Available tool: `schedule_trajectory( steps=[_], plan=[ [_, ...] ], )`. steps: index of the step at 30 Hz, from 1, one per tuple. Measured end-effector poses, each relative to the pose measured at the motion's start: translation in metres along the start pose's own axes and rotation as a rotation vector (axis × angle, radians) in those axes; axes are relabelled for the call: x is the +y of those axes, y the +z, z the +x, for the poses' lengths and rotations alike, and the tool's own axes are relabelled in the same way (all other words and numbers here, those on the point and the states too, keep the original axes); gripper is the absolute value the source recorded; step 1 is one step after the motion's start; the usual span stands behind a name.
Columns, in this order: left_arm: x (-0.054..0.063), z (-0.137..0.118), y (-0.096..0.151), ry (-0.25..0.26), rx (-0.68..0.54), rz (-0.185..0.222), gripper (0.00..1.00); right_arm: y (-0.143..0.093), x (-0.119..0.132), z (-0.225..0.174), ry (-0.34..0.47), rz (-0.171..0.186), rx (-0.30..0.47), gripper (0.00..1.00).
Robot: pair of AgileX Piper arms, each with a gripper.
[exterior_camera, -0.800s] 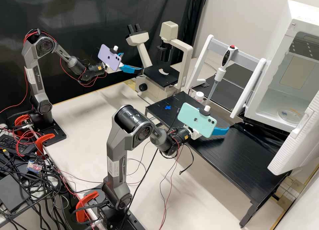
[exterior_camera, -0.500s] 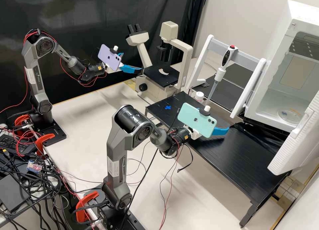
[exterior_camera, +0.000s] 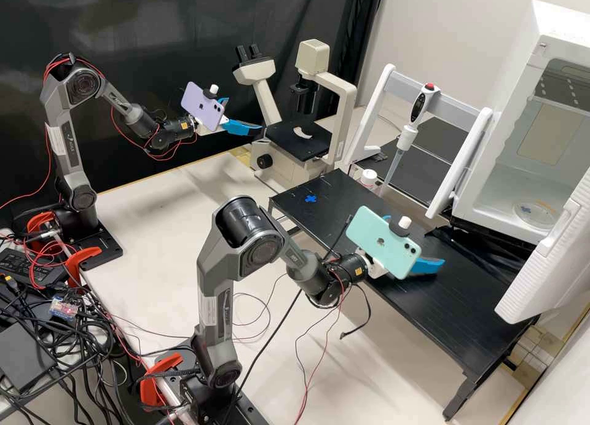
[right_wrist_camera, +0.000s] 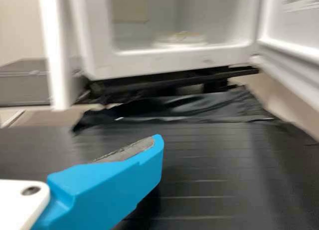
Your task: Move the petri dish to the microscope
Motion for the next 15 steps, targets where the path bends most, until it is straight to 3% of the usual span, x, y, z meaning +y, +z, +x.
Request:
schedule_trajectory(
  steps=[3, 7, 15],
  plan=[
    [0.0, 0.0, 0.0, 0.0, 0.0, 0.0, 1.0, 0.005, 0.021, 0.008, 0.068, 0.028, -0.001, 1.0],
    [0.0, 0.0, 0.0, 0.0, 0.0, 0.0, 1.0, 0.008, 0.043, 0.027, 0.135, 0.023, 0.01, 1.0],
    [0.0, 0.0, 0.0, 0.0, 0.0, 0.0, 1.0, 0.006, 0.068, 0.076, 0.18, 0.026, 0.005, 1.0]
  ],
)
